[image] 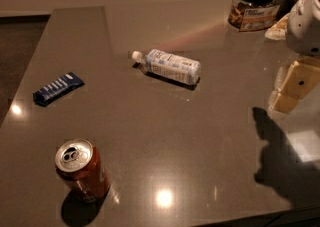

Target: Move blue plastic bottle near coke can

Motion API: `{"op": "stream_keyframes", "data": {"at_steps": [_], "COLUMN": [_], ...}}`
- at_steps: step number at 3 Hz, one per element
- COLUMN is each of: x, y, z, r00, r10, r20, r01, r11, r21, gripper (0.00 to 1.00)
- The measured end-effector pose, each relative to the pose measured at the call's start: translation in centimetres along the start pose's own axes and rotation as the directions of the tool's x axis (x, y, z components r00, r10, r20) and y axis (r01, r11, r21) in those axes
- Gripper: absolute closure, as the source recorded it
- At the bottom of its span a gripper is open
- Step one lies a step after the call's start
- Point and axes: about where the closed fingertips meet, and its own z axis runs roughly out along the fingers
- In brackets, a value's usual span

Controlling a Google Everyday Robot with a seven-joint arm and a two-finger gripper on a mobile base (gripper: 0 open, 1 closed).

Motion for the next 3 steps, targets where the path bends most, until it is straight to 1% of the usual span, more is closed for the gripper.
{"op": "stream_keyframes", "data": {"at_steps": [1,2,3], "x": [-0.2,-0.8,-3.1], "y": [-0.5,-1.8,-3.6], "z": [0.2,0.9,2.8], "r00": [1.0,1.0,0.997], "r10": [0.001,0.002,0.006], "r20": [0.006,0.022,0.072], "r01": [-0.001,-0.002,-0.004], "r11": [1.0,1.0,0.9996], "r21": [0.002,0.002,-0.027], "gripper": [0.0,0.0,0.0]}}
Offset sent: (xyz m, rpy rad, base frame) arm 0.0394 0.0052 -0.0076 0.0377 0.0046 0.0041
